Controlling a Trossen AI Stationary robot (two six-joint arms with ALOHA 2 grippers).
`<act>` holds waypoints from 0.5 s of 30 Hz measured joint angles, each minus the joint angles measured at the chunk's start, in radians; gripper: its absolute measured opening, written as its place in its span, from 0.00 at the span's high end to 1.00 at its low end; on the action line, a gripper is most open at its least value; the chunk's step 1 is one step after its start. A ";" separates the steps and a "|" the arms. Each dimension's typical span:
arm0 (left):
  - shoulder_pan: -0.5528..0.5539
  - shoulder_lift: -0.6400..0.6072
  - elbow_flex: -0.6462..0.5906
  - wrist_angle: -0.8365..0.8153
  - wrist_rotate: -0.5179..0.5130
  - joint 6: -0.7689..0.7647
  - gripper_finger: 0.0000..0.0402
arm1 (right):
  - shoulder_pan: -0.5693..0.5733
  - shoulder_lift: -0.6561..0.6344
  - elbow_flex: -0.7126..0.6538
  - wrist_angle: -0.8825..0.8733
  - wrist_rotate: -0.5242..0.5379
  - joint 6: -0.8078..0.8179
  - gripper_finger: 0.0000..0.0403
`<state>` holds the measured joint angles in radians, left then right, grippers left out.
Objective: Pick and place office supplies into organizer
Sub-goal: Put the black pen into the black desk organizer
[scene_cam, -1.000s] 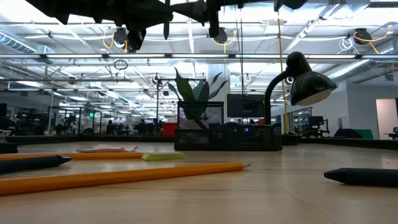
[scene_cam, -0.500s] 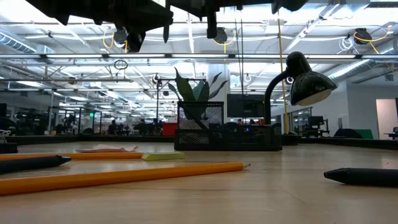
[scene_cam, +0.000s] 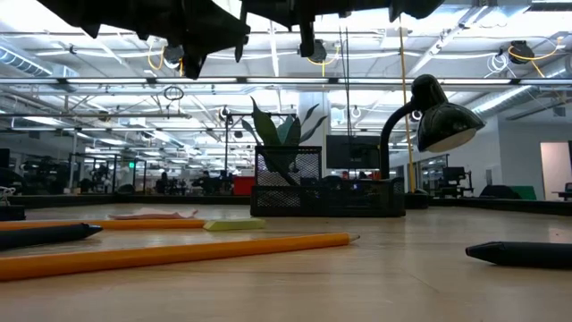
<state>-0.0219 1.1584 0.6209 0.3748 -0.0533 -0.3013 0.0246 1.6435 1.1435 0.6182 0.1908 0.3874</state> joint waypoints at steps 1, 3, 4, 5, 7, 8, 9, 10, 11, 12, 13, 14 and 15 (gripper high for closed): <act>0.005 0.000 0.000 -0.006 0.000 -0.007 0.79 | -0.002 0.000 0.000 -0.001 0.000 -0.001 0.95; 0.015 0.000 0.000 -0.028 0.000 -0.015 0.76 | -0.006 0.000 0.000 -0.011 0.002 -0.004 0.95; 0.020 0.000 0.000 -0.047 0.000 -0.015 0.74 | -0.008 0.000 0.000 -0.019 0.002 -0.005 0.95; 0.026 0.000 0.000 -0.067 0.001 -0.015 0.72 | -0.012 0.000 0.000 -0.025 0.002 -0.007 0.95; 0.038 0.000 0.000 -0.112 0.000 -0.006 0.68 | -0.014 0.000 0.000 -0.034 0.005 -0.014 0.95; 0.044 0.000 0.000 -0.133 0.001 0.002 0.66 | -0.017 0.000 0.000 -0.038 0.009 -0.020 0.95; 0.050 0.000 0.000 -0.154 0.001 0.004 0.63 | -0.020 0.000 0.000 -0.044 0.015 -0.024 0.94; 0.055 0.000 0.000 -0.175 0.001 0.004 0.60 | -0.021 0.000 0.000 -0.052 0.019 -0.030 0.94; 0.061 0.000 0.000 -0.189 0.001 0.004 0.57 | -0.024 0.000 0.000 -0.063 0.020 -0.037 0.94; 0.067 0.000 0.000 -0.201 0.000 0.002 0.54 | -0.028 0.000 0.000 -0.071 0.019 -0.040 0.94; 0.072 0.000 0.000 -0.213 0.000 -0.001 0.51 | -0.032 0.000 0.000 -0.076 0.018 -0.040 0.95; 0.076 0.000 0.000 -0.223 0.000 -0.004 0.48 | -0.036 0.000 0.000 -0.077 0.018 -0.040 0.95; 0.080 0.000 0.000 -0.234 0.000 -0.005 0.46 | -0.040 0.000 0.000 -0.076 0.018 -0.040 0.95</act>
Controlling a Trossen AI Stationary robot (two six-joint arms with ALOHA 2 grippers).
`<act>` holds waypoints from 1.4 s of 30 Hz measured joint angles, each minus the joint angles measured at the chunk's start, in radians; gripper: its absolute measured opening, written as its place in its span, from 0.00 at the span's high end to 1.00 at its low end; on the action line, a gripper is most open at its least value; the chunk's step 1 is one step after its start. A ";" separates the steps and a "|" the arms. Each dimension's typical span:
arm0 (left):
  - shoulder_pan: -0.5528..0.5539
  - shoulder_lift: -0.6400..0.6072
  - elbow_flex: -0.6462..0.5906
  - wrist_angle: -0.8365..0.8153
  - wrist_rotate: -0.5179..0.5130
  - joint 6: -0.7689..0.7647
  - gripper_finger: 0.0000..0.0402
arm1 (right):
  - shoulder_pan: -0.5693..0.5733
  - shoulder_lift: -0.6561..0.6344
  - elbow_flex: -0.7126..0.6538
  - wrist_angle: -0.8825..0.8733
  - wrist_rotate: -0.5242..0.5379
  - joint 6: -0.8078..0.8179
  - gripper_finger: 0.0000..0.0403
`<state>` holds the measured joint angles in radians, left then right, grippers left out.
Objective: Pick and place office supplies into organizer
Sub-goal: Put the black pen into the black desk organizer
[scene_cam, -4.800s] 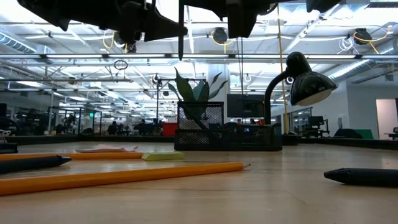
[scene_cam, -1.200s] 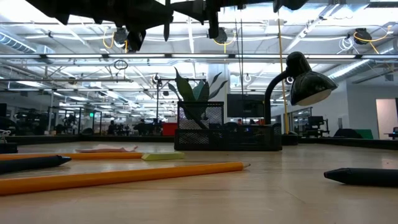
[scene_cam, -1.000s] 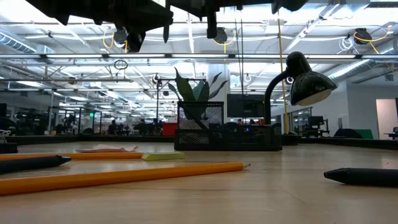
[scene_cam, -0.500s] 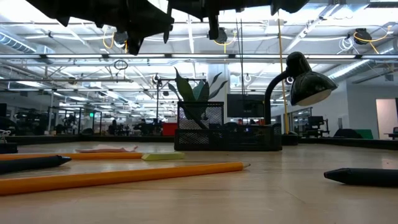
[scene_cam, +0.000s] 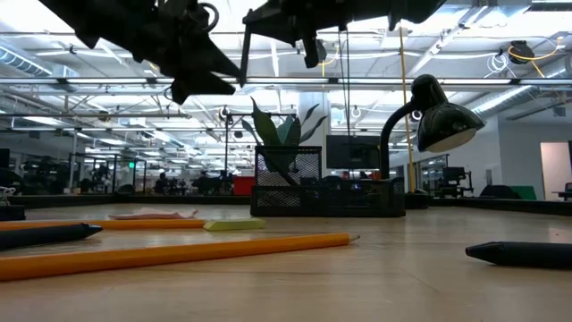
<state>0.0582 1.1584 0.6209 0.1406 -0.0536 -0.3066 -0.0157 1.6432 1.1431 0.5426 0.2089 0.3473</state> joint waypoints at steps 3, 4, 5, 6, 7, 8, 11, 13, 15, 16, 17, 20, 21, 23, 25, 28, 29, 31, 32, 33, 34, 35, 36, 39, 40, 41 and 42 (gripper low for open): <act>0.002 0.000 0.000 -0.057 -0.001 -0.001 0.40 | -0.014 -0.005 0.000 -0.007 0.007 -0.018 0.94; 0.002 0.000 0.000 -0.090 -0.001 -0.002 0.39 | -0.018 -0.010 0.000 -0.020 0.023 -0.028 0.94; 0.002 0.000 0.000 -0.127 -0.001 -0.002 0.38 | -0.024 -0.015 0.000 -0.032 0.031 -0.041 0.95; 0.001 0.000 0.000 -0.162 0.000 -0.006 0.37 | -0.030 -0.021 0.000 -0.045 0.036 -0.054 0.95; 0.001 0.000 0.000 -0.191 0.000 -0.015 0.37 | -0.037 -0.031 0.000 -0.072 0.048 -0.068 0.95; -0.001 0.000 -0.001 -0.210 0.002 -0.023 0.37 | -0.043 -0.039 0.000 -0.102 0.052 -0.086 0.94; -0.009 -0.001 -0.001 -0.212 0.023 -0.041 0.37 | -0.059 -0.050 0.000 -0.181 0.072 -0.115 0.94; -0.016 -0.002 -0.001 -0.177 0.034 -0.043 0.36 | -0.067 -0.050 0.000 -0.218 0.078 -0.127 0.94; -0.020 -0.002 -0.001 -0.141 0.035 -0.050 0.36 | -0.073 -0.050 0.000 -0.236 0.079 -0.133 0.94; -0.022 -0.002 -0.001 -0.122 0.035 -0.063 0.36 | -0.076 -0.050 0.000 -0.241 0.079 -0.133 0.94; -0.021 -0.002 -0.001 -0.100 0.035 -0.081 0.36 | -0.081 -0.050 -0.006 -0.237 0.079 -0.133 0.94; -0.021 -0.009 -0.001 -0.029 0.062 -0.137 0.36 | -0.093 -0.051 -0.048 -0.235 0.099 -0.110 0.94; -0.021 -0.019 -0.001 -0.014 0.071 -0.152 0.36 | -0.097 -0.051 -0.067 -0.234 0.106 -0.096 0.94; -0.022 -0.025 0.001 0.053 0.080 -0.166 0.36 | -0.104 -0.051 -0.108 -0.206 0.109 -0.084 0.94; -0.021 -0.043 -0.002 0.063 0.080 -0.166 0.36 | -0.108 -0.051 -0.154 -0.157 0.129 -0.067 0.94; -0.021 -0.058 0.001 0.111 0.080 -0.160 0.36 | -0.116 -0.051 -0.230 -0.048 0.132 -0.042 0.94; -0.021 -0.072 0.000 0.098 0.081 -0.160 0.36 | -0.117 -0.050 -0.250 -0.014 0.136 -0.037 0.94; -0.021 -0.084 -0.001 0.109 0.080 -0.159 0.36 | -0.117 -0.050 -0.282 0.030 0.161 -0.035 0.93; -0.021 -0.088 0.002 0.111 0.080 -0.159 0.36 | -0.116 -0.050 -0.293 0.038 0.163 -0.036 0.93; -0.021 -0.101 0.000 0.092 0.080 -0.159 0.36 | -0.117 -0.050 -0.302 0.038 0.162 -0.037 0.93; -0.021 -0.110 -0.003 0.082 0.080 -0.155 0.36 | -0.116 -0.050 -0.310 0.038 0.162 -0.037 0.93; -0.021 -0.112 -0.002 0.100 0.080 -0.144 0.36 | -0.116 -0.050 -0.316 0.038 0.162 -0.038 0.93; -0.021 -0.112 0.002 0.106 0.075 -0.136 0.36 | -0.116 -0.050 -0.319 0.040 0.161 -0.039 0.93; -0.020 -0.125 -0.002 0.094 0.063 -0.133 0.36 | -0.116 -0.050 -0.323 0.047 0.159 -0.042 0.92; -0.020 -0.125 -0.001 0.100 0.056 -0.133 0.36 | -0.116 -0.050 -0.324 0.045 0.158 -0.045 0.91; -0.020 -0.125 0.000 0.098 0.050 -0.132 0.36 | -0.116 -0.050 -0.325 0.044 0.158 -0.046 0.90; -0.020 -0.125 0.000 0.097 0.048 -0.132 0.36 | -0.116 -0.050 -0.325 0.043 0.158 -0.046 0.89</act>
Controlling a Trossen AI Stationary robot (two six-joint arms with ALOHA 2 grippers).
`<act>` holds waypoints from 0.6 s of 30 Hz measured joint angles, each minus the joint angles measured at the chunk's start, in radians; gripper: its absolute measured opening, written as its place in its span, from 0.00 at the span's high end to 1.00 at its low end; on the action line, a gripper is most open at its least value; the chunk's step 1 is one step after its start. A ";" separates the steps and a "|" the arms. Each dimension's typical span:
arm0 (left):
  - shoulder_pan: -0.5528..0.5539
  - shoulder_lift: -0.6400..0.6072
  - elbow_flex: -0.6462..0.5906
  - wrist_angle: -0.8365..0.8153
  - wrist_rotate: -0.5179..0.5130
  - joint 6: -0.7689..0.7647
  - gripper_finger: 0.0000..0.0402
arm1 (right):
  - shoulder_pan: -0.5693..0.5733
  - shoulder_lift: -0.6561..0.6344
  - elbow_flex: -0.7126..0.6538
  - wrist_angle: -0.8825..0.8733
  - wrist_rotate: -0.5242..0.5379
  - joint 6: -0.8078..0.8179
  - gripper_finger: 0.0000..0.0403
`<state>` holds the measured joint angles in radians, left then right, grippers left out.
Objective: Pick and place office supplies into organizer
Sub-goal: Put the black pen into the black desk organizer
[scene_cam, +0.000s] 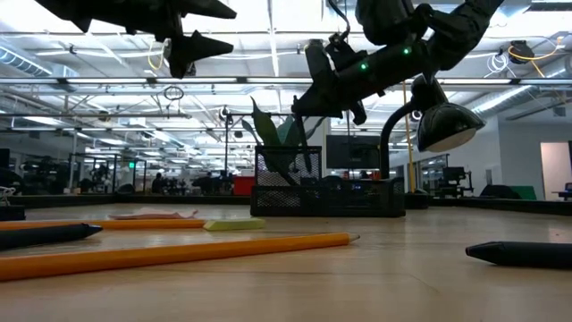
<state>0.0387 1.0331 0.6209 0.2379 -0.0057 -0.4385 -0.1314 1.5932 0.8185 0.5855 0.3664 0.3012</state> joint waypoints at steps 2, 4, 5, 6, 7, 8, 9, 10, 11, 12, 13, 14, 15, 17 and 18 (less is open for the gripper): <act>0.000 0.000 0.000 -0.001 0.000 -0.001 0.36 | 0.000 0.000 0.000 0.002 0.000 -0.002 0.87; 0.000 0.000 0.000 -0.001 0.000 -0.001 0.36 | 0.000 0.000 0.000 0.002 0.000 -0.002 0.85; 0.000 0.000 0.000 -0.001 0.000 -0.002 0.36 | 0.000 0.000 0.000 0.001 0.000 -0.003 0.85; 0.000 0.000 0.000 -0.002 0.000 -0.002 0.36 | 0.000 0.000 0.000 0.001 0.000 -0.002 0.85; 0.000 0.000 0.000 -0.002 0.000 -0.002 0.36 | 0.000 0.000 0.000 0.002 -0.001 -0.001 0.85; 0.000 0.000 0.000 -0.001 0.000 -0.002 0.36 | 0.000 0.000 0.000 0.002 0.000 -0.001 0.85; 0.000 0.000 0.000 -0.002 0.000 -0.002 0.36 | 0.000 0.000 0.000 0.001 -0.001 -0.001 0.85; 0.000 0.000 0.000 -0.002 0.000 -0.003 0.36 | 0.000 0.000 0.000 0.001 -0.001 -0.001 0.85; 0.000 0.000 0.000 -0.002 0.000 -0.008 0.36 | 0.000 0.000 0.000 0.002 -0.001 -0.002 0.85; 0.000 0.000 0.000 -0.002 0.000 -0.012 0.36 | 0.000 0.000 0.000 0.003 0.000 -0.003 0.85; 0.000 0.000 0.000 -0.001 0.000 -0.015 0.36 | 0.000 0.000 0.000 0.008 0.000 -0.003 0.85; 0.000 0.000 0.000 -0.002 0.000 -0.015 0.36 | 0.000 0.001 0.000 0.020 0.000 -0.002 0.85; 0.000 0.001 0.000 -0.002 0.000 -0.015 0.36 | 0.000 0.001 0.000 0.040 0.000 -0.002 0.85; 0.000 0.001 0.000 -0.001 0.000 -0.014 0.36 | 0.001 0.001 0.000 0.112 -0.002 0.004 0.85; 0.000 0.001 0.000 -0.001 0.001 -0.013 0.36 | 0.005 0.001 0.000 0.156 -0.003 0.014 0.85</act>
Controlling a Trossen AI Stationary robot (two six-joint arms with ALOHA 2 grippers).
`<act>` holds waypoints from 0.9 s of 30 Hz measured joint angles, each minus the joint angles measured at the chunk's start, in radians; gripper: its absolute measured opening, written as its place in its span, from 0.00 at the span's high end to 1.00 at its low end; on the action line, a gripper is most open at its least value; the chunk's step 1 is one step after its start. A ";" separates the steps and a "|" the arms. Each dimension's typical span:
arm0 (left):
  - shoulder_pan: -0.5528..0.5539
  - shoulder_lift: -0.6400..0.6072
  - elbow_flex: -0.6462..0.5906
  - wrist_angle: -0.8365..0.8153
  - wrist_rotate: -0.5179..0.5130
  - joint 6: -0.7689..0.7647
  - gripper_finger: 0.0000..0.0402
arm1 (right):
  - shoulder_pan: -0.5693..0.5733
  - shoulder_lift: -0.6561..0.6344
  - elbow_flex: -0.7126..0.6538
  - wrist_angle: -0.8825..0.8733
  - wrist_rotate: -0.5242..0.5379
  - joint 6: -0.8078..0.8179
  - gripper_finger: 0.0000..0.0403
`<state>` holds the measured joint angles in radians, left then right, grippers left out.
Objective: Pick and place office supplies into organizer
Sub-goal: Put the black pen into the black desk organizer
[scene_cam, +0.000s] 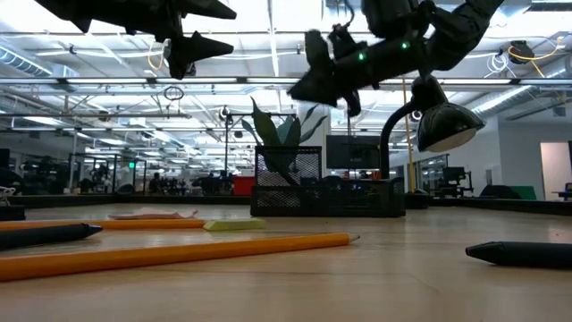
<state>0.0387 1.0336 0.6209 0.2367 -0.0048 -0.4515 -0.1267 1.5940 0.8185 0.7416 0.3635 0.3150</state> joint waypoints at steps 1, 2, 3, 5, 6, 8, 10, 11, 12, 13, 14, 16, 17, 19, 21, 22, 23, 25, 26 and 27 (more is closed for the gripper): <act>0.000 0.000 0.000 0.002 0.001 0.000 0.36 | 0.005 0.000 0.000 0.048 0.001 0.023 0.85; 0.000 0.000 0.000 0.005 0.000 0.000 0.36 | 0.009 0.000 0.000 0.098 0.000 0.059 0.85; 0.000 0.000 0.000 0.006 -0.001 -0.001 0.36 | 0.012 0.000 0.000 0.141 -0.002 0.111 0.85; 0.000 0.000 0.000 0.006 -0.023 0.000 0.36 | 0.018 -0.002 0.001 0.183 -0.032 0.196 0.85; 0.000 0.000 0.000 0.006 -0.029 0.001 0.36 | 0.023 -0.009 0.001 0.181 -0.072 0.210 0.85; 0.000 0.000 0.000 0.006 -0.030 0.001 0.36 | 0.042 -0.019 0.001 0.166 -0.133 0.244 0.85; 0.000 0.000 0.000 0.004 -0.030 0.001 0.36 | 0.076 -0.020 0.002 0.161 -0.161 0.298 0.85; 0.000 0.000 0.000 0.004 -0.030 0.000 0.36 | 0.097 -0.020 0.002 0.156 -0.164 0.309 0.85; 0.000 0.000 0.000 0.004 -0.030 -0.001 0.36 | 0.120 -0.020 0.002 0.150 -0.169 0.310 0.85; 0.000 0.000 0.000 0.005 -0.030 0.000 0.36 | 0.140 -0.026 0.002 0.134 -0.171 0.312 0.85; 0.000 0.000 0.000 0.004 -0.030 0.001 0.36 | 0.160 -0.033 0.002 0.111 -0.170 0.316 0.85; 0.000 0.000 0.000 0.005 -0.030 0.003 0.36 | 0.196 -0.062 0.003 0.015 -0.161 0.339 0.85; 0.000 0.000 0.000 0.005 -0.030 0.005 0.36 | 0.212 -0.083 0.002 -0.047 -0.159 0.350 0.85; 0.000 0.000 0.000 0.003 -0.031 0.016 0.36 | 0.245 -0.128 0.002 -0.143 -0.159 0.358 0.85; 0.000 0.000 0.000 0.002 -0.031 0.019 0.36 | 0.278 -0.189 0.002 -0.244 -0.159 0.357 0.85; 0.000 0.000 0.000 0.002 -0.031 0.012 0.36 | 0.293 -0.224 0.002 -0.293 -0.159 0.357 0.85; 0.000 0.000 0.000 0.002 -0.031 -0.001 0.36 | 0.307 -0.257 0.002 -0.345 -0.162 0.358 0.85; 0.000 0.000 0.000 0.002 -0.029 -0.040 0.36 | 0.336 -0.326 0.003 -0.475 -0.186 0.351 0.85; 0.000 0.000 0.000 0.004 -0.029 -0.072 0.36 | 0.354 -0.357 0.003 -0.547 -0.192 0.350 0.85; 0.000 0.000 0.000 0.006 -0.028 -0.109 0.36 | 0.370 -0.384 0.003 -0.617 -0.205 0.359 0.85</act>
<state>0.0387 1.0336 0.6209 0.2429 -0.0331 -0.5603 0.2437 1.2098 0.8215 0.1246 0.1583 0.6737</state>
